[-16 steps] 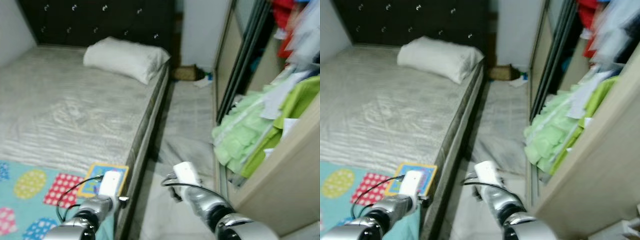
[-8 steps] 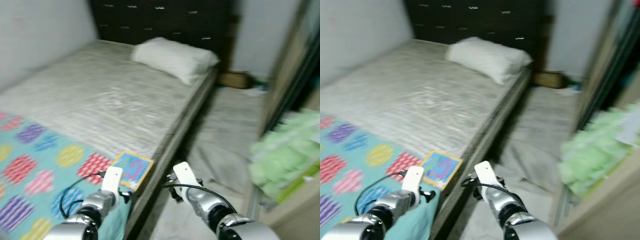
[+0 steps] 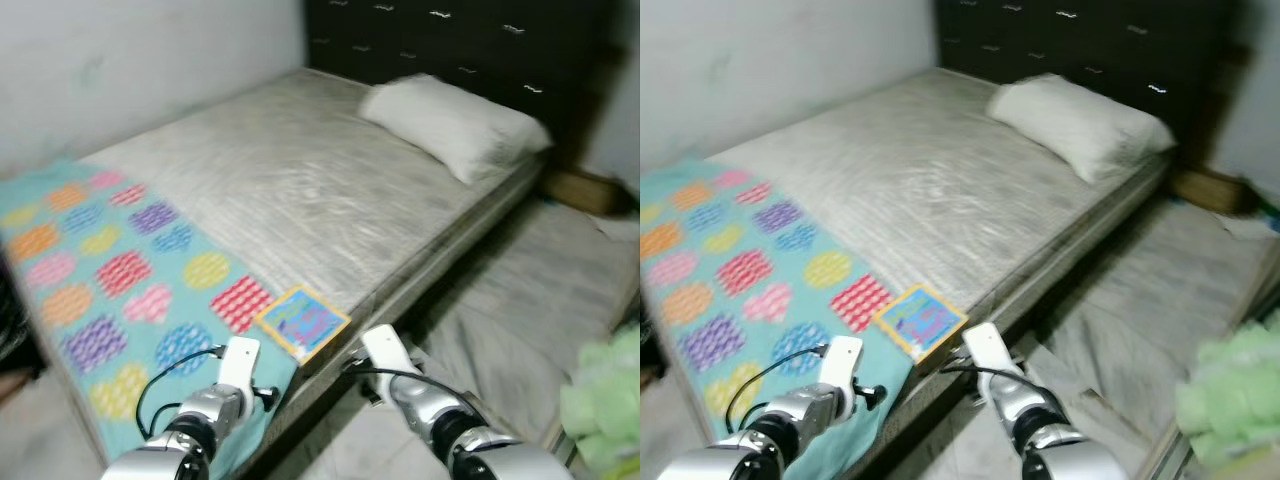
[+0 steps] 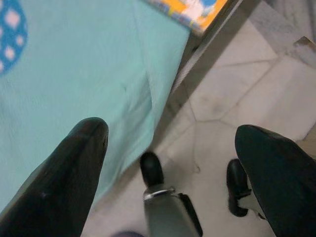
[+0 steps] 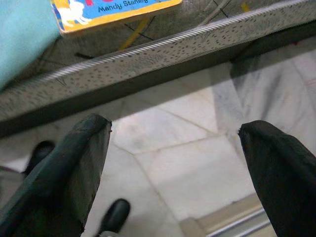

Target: Clean up the room

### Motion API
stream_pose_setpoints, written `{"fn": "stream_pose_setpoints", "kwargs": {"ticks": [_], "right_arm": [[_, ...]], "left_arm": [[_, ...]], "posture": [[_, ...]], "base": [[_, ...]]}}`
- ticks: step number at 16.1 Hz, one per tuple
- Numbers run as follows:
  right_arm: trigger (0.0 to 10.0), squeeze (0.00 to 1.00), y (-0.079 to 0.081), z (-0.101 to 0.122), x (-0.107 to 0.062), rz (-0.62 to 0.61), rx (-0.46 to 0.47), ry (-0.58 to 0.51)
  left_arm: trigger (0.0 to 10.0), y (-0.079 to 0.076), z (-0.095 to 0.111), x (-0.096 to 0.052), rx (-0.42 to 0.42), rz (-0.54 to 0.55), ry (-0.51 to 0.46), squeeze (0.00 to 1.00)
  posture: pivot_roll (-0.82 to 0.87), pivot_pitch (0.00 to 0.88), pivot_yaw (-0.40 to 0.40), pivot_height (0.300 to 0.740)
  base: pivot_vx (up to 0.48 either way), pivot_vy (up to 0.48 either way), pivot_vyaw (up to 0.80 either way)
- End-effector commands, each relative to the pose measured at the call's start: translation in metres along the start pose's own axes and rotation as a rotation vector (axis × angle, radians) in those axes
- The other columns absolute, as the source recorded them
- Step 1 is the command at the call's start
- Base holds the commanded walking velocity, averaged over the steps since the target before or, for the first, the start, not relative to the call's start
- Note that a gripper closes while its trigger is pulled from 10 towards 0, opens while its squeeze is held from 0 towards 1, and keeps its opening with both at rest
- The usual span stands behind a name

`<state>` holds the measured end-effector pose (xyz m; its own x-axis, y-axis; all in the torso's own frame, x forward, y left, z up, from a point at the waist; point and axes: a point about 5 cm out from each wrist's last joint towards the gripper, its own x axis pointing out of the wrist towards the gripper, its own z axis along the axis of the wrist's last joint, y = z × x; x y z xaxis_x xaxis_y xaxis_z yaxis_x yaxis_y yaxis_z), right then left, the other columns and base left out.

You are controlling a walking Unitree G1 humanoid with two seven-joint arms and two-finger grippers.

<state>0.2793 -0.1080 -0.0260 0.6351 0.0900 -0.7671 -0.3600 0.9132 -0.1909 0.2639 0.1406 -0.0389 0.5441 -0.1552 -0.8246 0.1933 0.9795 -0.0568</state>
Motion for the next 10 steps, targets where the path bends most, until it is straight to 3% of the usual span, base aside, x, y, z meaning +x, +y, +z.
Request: {"fn": "stream_pose_setpoints", "kwargs": {"ticks": [1,10], "right_arm": [[10.0,0.0,0.0125,0.0087,-0.0001,0.03,-0.002,-0.022],[10.0,0.0,0.0137,0.01,-0.0002,0.037,-0.016,-0.027]], "left_arm": [[10.0,0.0133,-0.0024,-0.0023,0.005,0.039,0.009,0.0],[10.0,0.0135,-0.0007,-0.0024,-0.003,0.039,0.0,0.0]], "posture": [[-0.1,0.0,0.022,0.74],[-0.1,0.0,0.021,0.74]], "base": [[0.0,0.0,0.8],[0.0,0.0,0.8]]}}
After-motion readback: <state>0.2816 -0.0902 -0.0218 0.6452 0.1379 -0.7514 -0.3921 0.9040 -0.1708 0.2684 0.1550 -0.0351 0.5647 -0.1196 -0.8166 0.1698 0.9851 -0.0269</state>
